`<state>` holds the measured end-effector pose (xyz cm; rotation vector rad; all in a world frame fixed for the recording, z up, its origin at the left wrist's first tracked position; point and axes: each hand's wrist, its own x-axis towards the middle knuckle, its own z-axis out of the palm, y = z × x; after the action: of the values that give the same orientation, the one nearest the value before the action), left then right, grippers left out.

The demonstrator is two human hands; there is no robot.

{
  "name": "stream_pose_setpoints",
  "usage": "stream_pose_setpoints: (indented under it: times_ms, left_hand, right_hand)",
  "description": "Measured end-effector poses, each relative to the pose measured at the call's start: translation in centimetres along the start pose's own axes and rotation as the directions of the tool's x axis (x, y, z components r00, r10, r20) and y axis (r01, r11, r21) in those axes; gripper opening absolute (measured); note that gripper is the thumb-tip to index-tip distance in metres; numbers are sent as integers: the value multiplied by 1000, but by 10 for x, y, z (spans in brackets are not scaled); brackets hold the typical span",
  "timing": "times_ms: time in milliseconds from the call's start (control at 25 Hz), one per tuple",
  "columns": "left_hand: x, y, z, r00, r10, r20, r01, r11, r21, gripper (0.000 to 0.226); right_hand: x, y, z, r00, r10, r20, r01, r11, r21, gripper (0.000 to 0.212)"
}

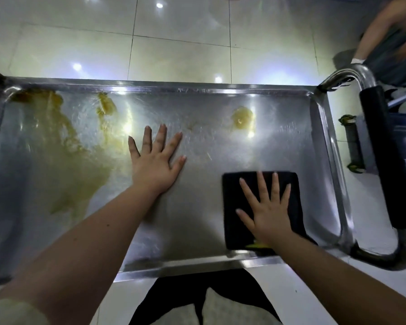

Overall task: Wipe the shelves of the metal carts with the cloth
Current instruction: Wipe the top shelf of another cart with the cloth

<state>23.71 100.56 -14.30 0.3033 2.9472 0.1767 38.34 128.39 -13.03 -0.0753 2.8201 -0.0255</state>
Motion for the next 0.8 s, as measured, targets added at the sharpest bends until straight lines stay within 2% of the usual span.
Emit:
stream_pose_setpoints:
  times_ms: [160,280,400,560,800]
  left_hand:
    - [4,0,3,1000,5,-18,-4,1000,20,64]
    - [10,3,3,1000,3,-31,-2,1000,14,63]
    - [13,3,2,999,6,-34,-6,1000,14,63]
    - [10,1,1,1000,14,-9,-14,1000,19,63]
    - [7,1,0,1000,11,-9,-11,1000,0,63]
  right_hand:
    - [117,2,-34,995,85,-46,-86,996,-19,73]
    - [193,7,-61,989,149,-13,-150,988,-36,71]
    - [227,7,-74,981,191,30,-191,982,-16,70]
    - [186,1,-63,991,131,30,-131,991,-3,69]
    - [2,-40,0,1000,10,-19,-9,997,79,70]
